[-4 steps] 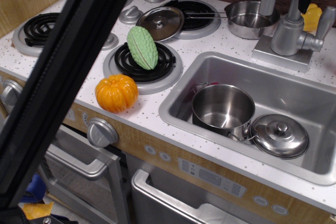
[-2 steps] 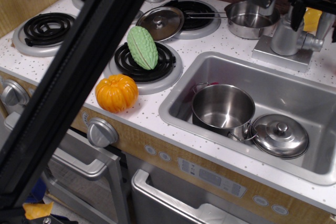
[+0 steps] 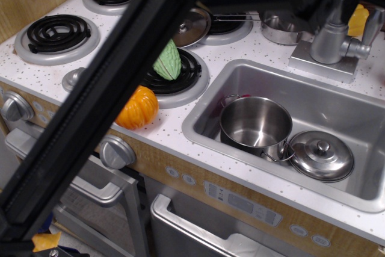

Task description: Turn lever vertical to front

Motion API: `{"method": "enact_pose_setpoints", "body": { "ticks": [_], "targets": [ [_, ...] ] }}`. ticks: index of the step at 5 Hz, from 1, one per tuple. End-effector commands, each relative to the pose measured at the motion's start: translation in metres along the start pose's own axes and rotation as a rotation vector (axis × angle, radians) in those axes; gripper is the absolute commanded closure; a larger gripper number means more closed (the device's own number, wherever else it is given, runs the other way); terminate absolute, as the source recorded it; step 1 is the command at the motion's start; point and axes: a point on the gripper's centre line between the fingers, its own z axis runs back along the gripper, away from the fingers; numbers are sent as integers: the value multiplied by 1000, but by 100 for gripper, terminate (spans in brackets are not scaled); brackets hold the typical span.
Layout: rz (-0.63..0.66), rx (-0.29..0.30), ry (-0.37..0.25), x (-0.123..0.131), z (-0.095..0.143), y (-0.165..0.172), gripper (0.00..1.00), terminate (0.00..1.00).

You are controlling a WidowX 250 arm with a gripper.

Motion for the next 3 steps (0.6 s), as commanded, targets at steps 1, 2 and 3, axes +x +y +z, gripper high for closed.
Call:
{"method": "enact_pose_setpoints", "body": {
  "ticks": [1, 2, 3],
  "targets": [
    [20, -40, -106, 23, 30, 0, 0, 0],
    [16, -53, -117, 26, 26, 0, 0, 0],
    [23, -70, -138, 30, 15, 3, 0, 0]
  ]
}}
